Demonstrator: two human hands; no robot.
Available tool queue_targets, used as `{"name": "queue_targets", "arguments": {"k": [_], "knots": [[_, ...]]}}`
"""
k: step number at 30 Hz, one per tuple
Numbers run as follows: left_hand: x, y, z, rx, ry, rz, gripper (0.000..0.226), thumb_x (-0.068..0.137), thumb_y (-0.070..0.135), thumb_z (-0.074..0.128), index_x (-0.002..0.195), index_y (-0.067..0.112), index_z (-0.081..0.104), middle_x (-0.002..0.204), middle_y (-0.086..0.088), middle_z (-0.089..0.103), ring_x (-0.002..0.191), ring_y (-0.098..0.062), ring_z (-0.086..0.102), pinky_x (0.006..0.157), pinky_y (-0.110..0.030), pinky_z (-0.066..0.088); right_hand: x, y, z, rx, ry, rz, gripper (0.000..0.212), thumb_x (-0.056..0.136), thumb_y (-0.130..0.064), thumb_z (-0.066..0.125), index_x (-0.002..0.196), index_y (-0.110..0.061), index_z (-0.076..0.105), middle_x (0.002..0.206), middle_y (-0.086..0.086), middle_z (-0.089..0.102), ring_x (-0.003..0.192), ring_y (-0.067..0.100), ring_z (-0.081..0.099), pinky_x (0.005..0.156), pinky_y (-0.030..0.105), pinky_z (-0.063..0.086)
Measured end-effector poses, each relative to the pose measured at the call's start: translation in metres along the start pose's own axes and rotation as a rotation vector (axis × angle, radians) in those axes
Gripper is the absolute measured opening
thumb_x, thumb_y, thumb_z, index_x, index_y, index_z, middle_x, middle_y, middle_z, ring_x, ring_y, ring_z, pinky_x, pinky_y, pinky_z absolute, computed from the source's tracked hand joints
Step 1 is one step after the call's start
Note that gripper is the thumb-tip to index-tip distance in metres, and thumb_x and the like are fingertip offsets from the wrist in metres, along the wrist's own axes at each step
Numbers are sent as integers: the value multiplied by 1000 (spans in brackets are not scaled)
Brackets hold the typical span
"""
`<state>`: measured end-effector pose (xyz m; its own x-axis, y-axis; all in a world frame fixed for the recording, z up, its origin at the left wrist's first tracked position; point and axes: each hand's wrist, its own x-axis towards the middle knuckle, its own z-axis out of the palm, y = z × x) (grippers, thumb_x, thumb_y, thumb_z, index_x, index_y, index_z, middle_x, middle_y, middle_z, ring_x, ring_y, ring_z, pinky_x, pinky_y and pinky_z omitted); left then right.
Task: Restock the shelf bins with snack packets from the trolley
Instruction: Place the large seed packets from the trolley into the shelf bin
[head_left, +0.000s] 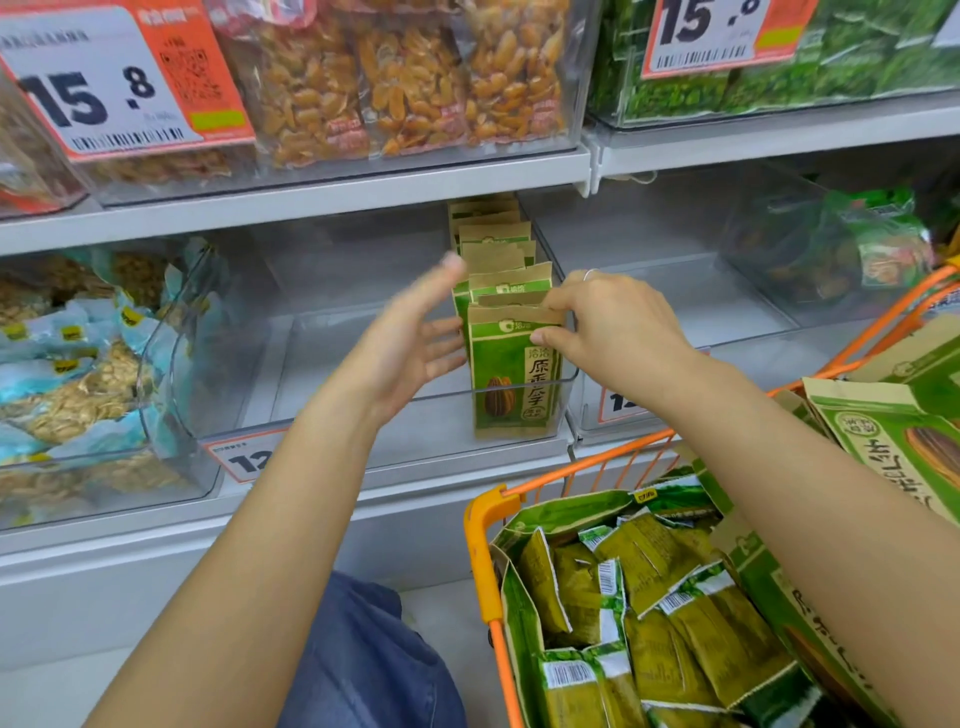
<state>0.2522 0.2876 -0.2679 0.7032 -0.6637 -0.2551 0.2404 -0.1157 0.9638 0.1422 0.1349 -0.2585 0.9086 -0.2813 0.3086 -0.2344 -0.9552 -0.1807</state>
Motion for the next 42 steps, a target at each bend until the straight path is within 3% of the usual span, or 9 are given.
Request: {"name": "queue_targets", "arguments": {"k": [5,9,13,16,21,27,31,36,42], "knots": [[38,-1,8,-117,334,-99,67,96,58,39,149,17,31,149,-12,38,131,-32,44,106,-44,41,-5,0,3,14,11,23,24,93,-37,58,103,-17,66,88,-3,46,95,29,56,67,30,33],[49,-3,26,-181,84,-160,79,90,75,19,119,17,64,114,-15,69,102,-29,67,92,-43,51,-9,-1,7,23,57,30,22,94,-35,57,107,-19,65,93,-3,50,98,27,55,67,29,33],[44,-7,33,-186,-4,-79,80,92,72,13,110,17,67,102,-12,73,93,-25,70,84,-37,55,-11,-1,11,36,106,18,21,94,-33,57,108,-21,67,106,0,59,105,24,52,69,29,34],[45,-9,27,-223,-23,-90,81,91,73,12,105,16,68,102,-13,73,98,-27,69,94,-42,51,-11,0,9,32,105,0,22,93,-33,59,108,-19,68,109,1,59,107,24,49,70,30,33],[46,-5,39,-313,-27,-95,82,90,75,17,100,12,69,90,-13,73,76,-26,71,70,-35,58,-5,3,4,-89,132,-90,22,91,-32,62,103,-16,73,101,5,63,98,28,49,71,31,33],[44,-11,51,-364,160,-131,61,99,55,27,108,11,67,106,-17,70,86,-31,69,77,-41,56,1,3,2,-159,41,-38,28,94,-35,57,111,-18,69,108,5,62,106,27,48,78,36,37],[37,-6,50,-306,235,-172,50,102,42,30,85,8,63,60,-8,69,49,-20,67,44,-27,54,-9,5,-2,-29,35,63,30,91,-40,60,113,-21,65,107,1,60,107,23,50,72,30,35],[30,6,58,-308,274,-252,46,98,47,34,101,15,67,103,-12,72,90,-30,70,74,-45,58,-27,19,4,153,-43,363,61,92,-55,49,139,-16,40,132,7,55,121,29,50,88,38,42],[15,11,61,-291,314,-236,44,98,42,37,74,13,58,49,-8,64,66,-27,63,68,-39,55,-40,10,20,37,-313,238,57,93,-60,38,126,-14,49,115,11,66,108,32,56,86,36,39]]}}
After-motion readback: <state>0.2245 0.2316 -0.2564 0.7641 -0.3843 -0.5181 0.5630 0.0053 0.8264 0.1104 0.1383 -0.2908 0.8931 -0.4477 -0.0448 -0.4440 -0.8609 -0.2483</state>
